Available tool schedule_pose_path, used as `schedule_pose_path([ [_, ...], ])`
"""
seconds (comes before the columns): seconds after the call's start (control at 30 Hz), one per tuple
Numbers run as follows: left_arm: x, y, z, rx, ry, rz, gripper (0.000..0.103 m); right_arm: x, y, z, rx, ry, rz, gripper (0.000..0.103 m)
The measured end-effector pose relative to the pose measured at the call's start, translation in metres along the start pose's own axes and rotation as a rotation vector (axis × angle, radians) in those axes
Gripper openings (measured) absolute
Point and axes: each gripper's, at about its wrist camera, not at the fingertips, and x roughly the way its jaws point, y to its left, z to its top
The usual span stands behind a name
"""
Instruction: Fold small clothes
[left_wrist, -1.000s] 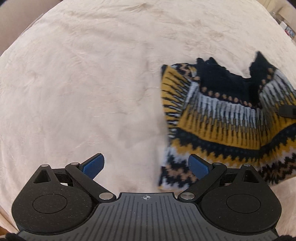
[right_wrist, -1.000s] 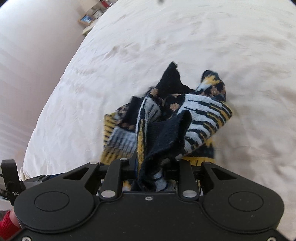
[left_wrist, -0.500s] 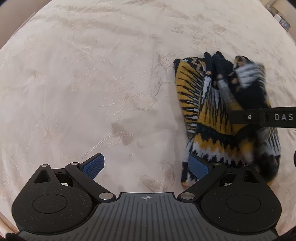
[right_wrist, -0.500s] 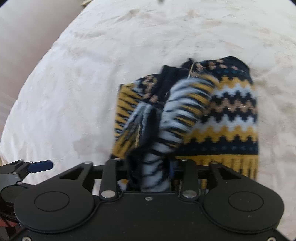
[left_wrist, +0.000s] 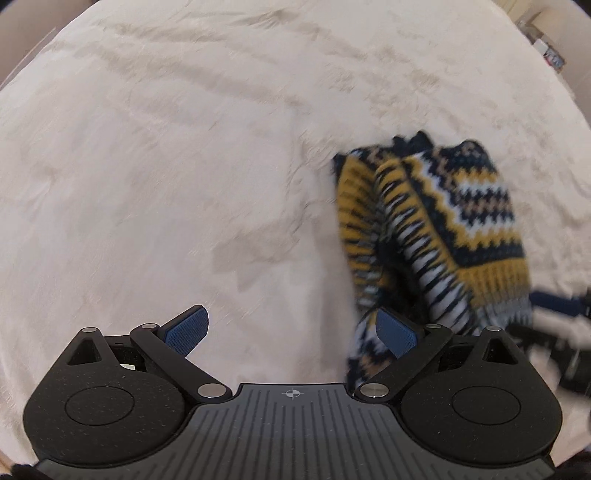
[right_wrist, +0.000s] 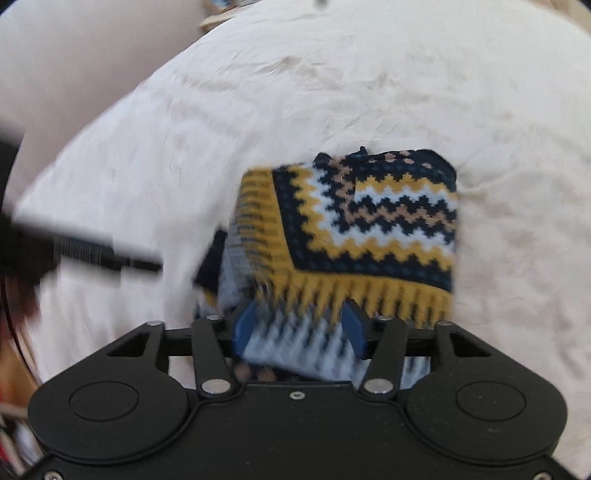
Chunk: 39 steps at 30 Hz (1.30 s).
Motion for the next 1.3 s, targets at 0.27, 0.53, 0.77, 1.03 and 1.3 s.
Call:
schedule_pose_path([
  [0.27,0.004,-0.026,0.019,-0.010,0.010,-0.118,0.099,-0.009,0.050,-0.042,-0.352,-0.023,-0.073,0.065],
  [0.53,0.027,-0.052,0.032,-0.040,0.085,-0.238,0.098,0.027,0.092,-0.063,-0.619,-0.029,-0.169,0.068],
  [0.77,0.058,-0.062,0.046,-0.092,0.155,-0.295,0.082,0.036,0.083,-0.058,-0.566,-0.023,-0.162,0.034],
  [1.03,0.067,-0.064,0.053,-0.063,0.100,-0.297,0.024,0.023,0.072,-0.046,-0.401,-0.053,-0.100,0.018],
  [1.3,0.027,-0.044,0.062,-0.051,-0.056,-0.292,0.022,0.008,0.081,-0.032,-0.359,-0.109,-0.016,0.017],
])
